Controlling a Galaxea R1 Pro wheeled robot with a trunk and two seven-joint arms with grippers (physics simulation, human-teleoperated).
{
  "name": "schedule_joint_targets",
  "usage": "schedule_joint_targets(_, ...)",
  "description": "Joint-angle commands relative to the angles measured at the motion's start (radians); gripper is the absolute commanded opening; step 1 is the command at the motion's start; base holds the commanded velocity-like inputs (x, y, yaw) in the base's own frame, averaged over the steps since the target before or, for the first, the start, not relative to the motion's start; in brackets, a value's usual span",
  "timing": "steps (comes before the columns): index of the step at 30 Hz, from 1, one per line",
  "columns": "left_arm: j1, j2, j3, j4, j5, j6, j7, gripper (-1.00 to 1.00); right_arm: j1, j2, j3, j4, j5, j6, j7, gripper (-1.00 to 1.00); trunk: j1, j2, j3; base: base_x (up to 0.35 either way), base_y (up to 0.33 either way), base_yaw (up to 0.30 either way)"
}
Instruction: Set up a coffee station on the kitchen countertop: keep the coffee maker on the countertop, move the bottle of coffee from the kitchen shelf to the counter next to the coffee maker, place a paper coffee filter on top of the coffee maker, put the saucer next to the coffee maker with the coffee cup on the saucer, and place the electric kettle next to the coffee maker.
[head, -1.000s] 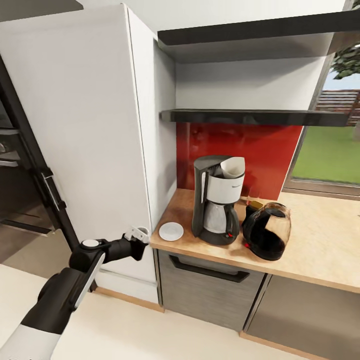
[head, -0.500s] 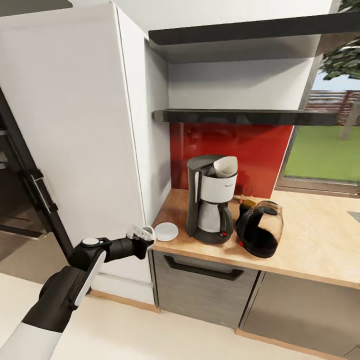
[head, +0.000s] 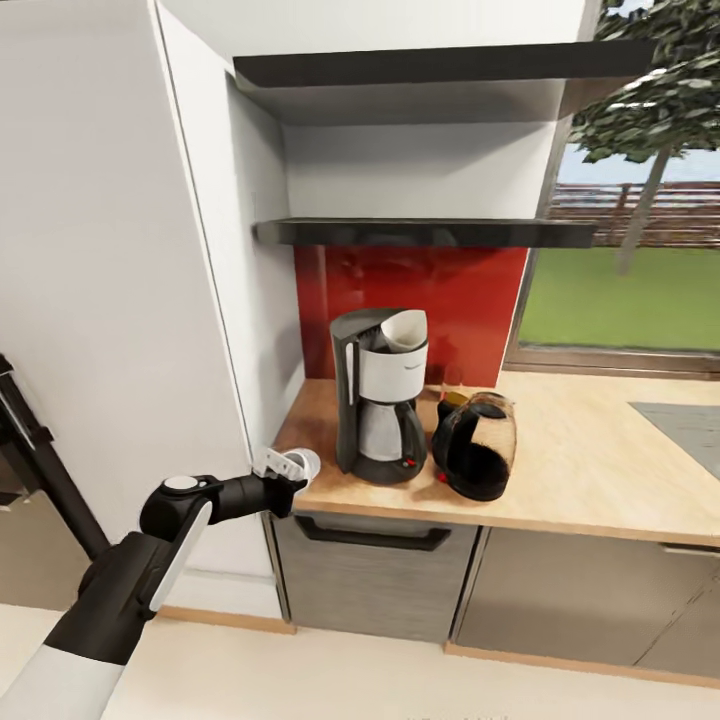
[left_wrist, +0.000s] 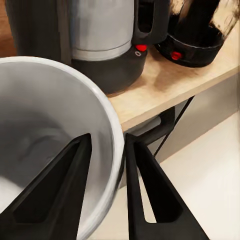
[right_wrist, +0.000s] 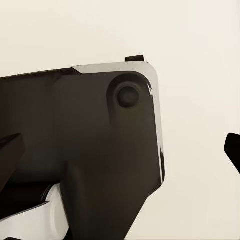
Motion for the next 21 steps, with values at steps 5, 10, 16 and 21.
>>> schedule_joint_targets(5,-0.001,0.002,0.004,0.000,0.005,0.006,0.007,-1.00,-0.001,0.000,0.008,0.002,-0.010,-0.004,0.003,1.00,0.001,-0.002,-0.002,0.000,0.000,-0.259)
schedule_joint_targets(10,0.002,0.005,0.006,-0.001,0.005,0.001,0.009,-1.00,-0.001,0.000,0.008,0.002,-0.011,-0.004,0.003,1.00,0.001,-0.002,-0.002,0.000,0.000,-0.222)
schedule_joint_targets(16,0.003,0.003,0.074,0.003,0.002,0.000,0.092,-1.00,-0.001,0.000,0.008,0.002,-0.011,-0.004,0.003,1.00,0.001,-0.002,-0.002,0.000,0.000,-0.027)
schedule_joint_targets(21,0.004,-0.005,0.085,0.002,0.011,0.002,0.231,-1.00,-0.001,0.000,0.008,0.002,-0.010,-0.004,0.003,1.00,0.001,-0.002,-0.002,0.000,0.000,-0.001)
